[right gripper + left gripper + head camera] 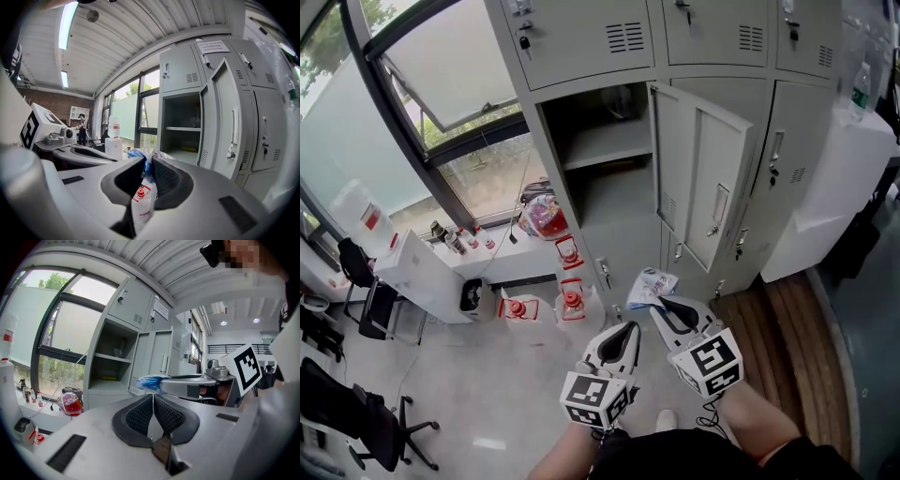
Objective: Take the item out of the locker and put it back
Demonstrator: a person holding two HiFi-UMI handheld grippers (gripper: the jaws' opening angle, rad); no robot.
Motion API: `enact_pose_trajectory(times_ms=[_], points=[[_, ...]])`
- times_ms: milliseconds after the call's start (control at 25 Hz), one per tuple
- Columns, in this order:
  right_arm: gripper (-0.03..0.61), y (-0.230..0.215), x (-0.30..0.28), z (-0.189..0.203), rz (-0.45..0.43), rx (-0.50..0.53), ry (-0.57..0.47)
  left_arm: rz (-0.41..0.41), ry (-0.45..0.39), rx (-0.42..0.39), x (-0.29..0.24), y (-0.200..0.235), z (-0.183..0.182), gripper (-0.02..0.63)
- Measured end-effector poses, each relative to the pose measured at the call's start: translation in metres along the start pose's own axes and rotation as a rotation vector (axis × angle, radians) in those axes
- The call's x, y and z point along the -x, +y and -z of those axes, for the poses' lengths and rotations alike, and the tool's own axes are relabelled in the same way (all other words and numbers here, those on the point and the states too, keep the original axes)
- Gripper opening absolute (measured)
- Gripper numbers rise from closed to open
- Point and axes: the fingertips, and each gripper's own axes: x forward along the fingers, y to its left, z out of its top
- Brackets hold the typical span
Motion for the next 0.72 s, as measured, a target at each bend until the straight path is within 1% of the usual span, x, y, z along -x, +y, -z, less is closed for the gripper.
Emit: enact_pose_trajectory(times_ms=[400, 720], points=[[0.1, 0.014, -0.019, -0.008, 0.003, -0.01, 0.0, -0.009, -0.015, 0.007, 0.013, 0.025, -0.01, 0.02], [0.1, 0.028, -0.052, -0.019, 0.025, -0.024, 0.002, 0.007, -0.002, 0.016, 0.024, 0.062, -0.015, 0.02]])
